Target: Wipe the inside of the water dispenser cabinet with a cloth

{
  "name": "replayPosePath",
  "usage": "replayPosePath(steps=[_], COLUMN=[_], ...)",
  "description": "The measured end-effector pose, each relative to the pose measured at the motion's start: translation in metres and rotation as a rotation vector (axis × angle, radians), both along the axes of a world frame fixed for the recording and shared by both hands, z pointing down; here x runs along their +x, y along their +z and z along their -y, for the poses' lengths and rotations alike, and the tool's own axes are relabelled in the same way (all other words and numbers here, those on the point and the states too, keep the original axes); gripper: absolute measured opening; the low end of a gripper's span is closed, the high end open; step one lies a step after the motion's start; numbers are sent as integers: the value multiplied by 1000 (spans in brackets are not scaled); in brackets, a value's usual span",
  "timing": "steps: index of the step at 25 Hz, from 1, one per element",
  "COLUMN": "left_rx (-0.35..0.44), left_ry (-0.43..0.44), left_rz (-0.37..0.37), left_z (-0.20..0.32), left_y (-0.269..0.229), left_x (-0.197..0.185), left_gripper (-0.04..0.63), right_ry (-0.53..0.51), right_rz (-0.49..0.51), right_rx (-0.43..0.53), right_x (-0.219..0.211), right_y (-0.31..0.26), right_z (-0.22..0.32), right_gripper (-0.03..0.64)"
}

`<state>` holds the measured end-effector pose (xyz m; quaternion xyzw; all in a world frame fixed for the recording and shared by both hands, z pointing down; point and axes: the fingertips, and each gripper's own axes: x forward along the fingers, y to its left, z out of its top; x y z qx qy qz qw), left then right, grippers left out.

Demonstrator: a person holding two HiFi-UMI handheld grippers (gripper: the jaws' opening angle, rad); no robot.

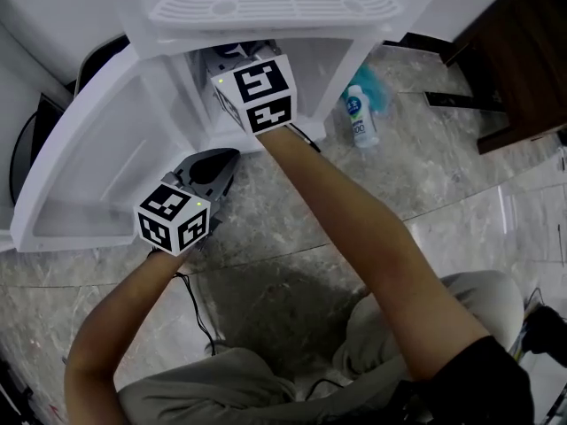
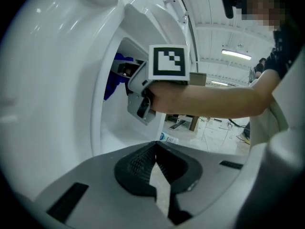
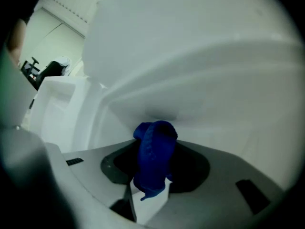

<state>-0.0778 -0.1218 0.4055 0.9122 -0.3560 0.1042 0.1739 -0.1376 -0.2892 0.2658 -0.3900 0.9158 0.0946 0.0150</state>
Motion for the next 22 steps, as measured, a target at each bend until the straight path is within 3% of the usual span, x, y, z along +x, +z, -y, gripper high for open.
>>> replayPosePath(steps=[6, 8, 13, 15, 19, 22], left_rx=[28, 50, 192, 227, 260, 255], left_ry=[-38, -11, 65, 76, 113, 126], left_rz=[-17, 7, 130, 141, 168, 185], left_z=[8, 7, 14, 11, -6, -14], left_y=[-4, -6, -26, -38, -51, -52], left_x=[7, 13, 25, 24, 25, 23], left_gripper=[8, 8, 8, 8, 8, 8], right_ry=[-292, -370, -495, -533, -494, -520], right_rz=[-222, -227, -281, -289, -191, -223], right_rx=[5, -71, -293, -359, -460, -497], right_x=[15, 28, 62, 78, 112, 116], right_y=[-1, -6, -9, -2, 20, 41], right_z=[-60, -74, -117, -146, -169, -179], right_gripper=[147, 147, 149, 149, 150, 150])
